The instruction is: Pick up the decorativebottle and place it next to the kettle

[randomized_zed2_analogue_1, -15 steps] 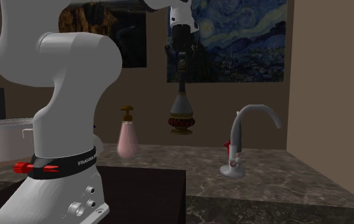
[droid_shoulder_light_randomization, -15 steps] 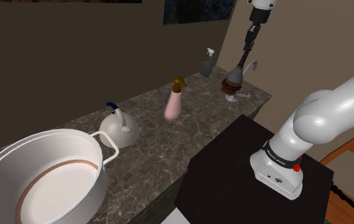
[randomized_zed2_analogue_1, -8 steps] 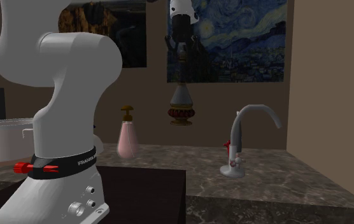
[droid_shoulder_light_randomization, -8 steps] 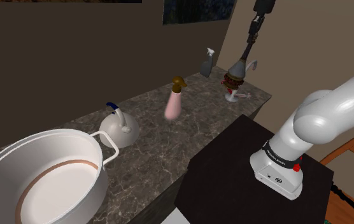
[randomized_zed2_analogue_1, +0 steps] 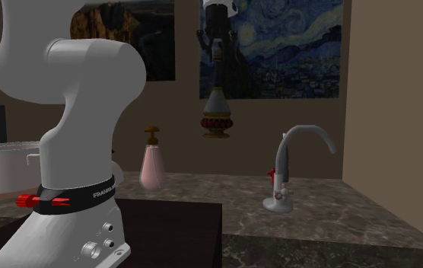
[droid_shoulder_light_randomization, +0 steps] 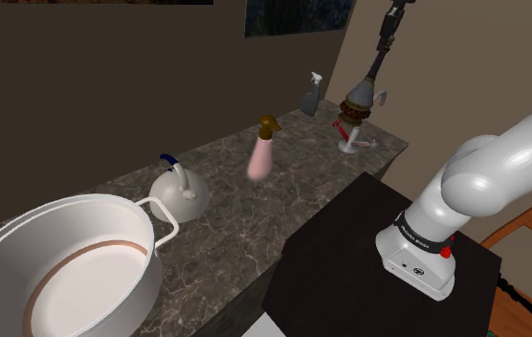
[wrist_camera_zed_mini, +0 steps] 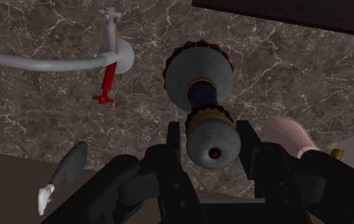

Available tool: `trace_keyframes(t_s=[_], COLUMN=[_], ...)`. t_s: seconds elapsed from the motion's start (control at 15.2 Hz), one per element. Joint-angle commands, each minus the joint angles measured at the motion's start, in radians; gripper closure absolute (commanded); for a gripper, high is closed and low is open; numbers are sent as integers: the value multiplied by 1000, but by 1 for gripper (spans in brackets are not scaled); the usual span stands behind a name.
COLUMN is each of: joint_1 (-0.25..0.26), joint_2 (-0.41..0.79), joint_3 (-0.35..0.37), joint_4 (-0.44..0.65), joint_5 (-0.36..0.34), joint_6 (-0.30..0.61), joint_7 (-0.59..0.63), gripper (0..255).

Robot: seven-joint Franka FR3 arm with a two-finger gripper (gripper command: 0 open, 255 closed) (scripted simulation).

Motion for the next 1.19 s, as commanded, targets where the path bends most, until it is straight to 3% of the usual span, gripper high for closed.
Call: trace_keyframes(t_s=[0.0,1.12], joint_1=[2,13], joint_2=[7,102], joint_3=[1,-3], joint_4=[37,360], joint_5=[3,34], joint_6=[-29,-260], joint_7=[-4,-44], gripper=[255,255])
